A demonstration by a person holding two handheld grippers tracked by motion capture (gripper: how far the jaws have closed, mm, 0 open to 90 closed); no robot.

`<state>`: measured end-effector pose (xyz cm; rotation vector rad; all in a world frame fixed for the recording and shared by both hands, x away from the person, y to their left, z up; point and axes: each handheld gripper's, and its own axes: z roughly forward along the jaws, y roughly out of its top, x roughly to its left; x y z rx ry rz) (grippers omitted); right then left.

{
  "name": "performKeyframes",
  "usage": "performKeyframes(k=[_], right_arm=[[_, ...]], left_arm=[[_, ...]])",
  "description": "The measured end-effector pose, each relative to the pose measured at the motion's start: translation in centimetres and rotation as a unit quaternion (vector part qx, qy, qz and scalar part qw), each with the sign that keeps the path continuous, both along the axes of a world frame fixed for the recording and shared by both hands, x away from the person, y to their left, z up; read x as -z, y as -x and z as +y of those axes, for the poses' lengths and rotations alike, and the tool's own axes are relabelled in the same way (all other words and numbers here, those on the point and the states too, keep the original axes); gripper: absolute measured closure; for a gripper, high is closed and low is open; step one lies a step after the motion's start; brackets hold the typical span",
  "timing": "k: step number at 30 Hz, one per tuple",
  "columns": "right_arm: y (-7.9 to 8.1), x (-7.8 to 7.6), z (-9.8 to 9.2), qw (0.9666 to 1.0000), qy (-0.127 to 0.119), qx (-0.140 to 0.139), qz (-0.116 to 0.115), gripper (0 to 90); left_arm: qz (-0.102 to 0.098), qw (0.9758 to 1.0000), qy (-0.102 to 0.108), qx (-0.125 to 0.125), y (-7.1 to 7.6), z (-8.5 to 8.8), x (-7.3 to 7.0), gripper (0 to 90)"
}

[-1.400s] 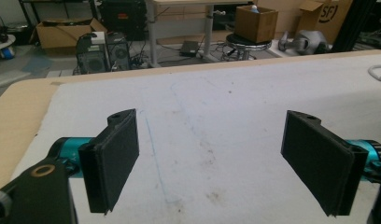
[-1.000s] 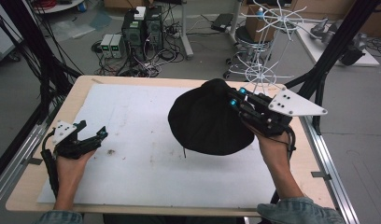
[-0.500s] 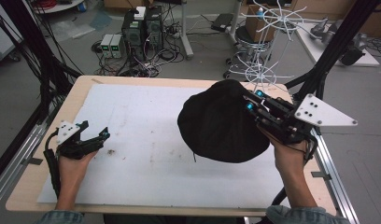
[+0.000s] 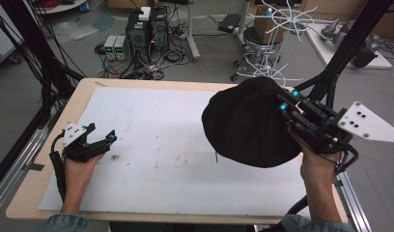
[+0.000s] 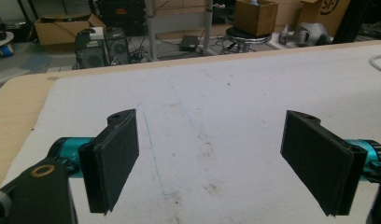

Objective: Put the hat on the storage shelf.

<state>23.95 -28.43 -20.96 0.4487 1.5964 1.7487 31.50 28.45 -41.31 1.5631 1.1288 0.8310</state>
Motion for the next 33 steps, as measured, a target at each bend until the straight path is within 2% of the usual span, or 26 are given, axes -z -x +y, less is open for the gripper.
performKeyframes(k=[2,11,18,21,23,26,33], right_arm=[[0.4,-0.5,-0.9,0.9999,-0.007,0.010,-0.009,80.0],[0.5,-0.8,-3.3,0.9987,-0.028,0.039,-0.013,80.1],[0.8,-1.0,-5.3,0.9958,-0.056,0.067,-0.026,80.1],[0.8,-1.1,-5.9,0.9951,-0.064,0.069,-0.029,80.2],[0.8,-1.1,-6.1,0.9949,-0.066,0.070,-0.029,80.4],[0.3,-1.2,-6.5,0.9945,-0.071,0.076,-0.015,81.8],[-0.3,-1.4,-6.8,0.9933,-0.077,0.085,-0.013,84.0]], left_arm=[[0.000,1.0000,-0.001,0.002,-0.1,-0.1,0.0,19.5],[0.001,1.0000,0.001,0.002,-0.2,-0.1,0.1,19.5],[0.003,1.0000,0.000,0.002,-0.2,-0.1,0.2,19.5],[0.004,1.0000,-0.001,0.002,-0.2,-0.1,0.2,19.5],[0.003,1.0000,0.000,0.002,-0.2,-0.1,0.2,19.5],[0.004,1.0000,0.000,0.002,-0.3,-0.1,0.2,19.5],[0.004,1.0000,-0.002,0.001,-0.3,-0.1,0.2,19.5]])
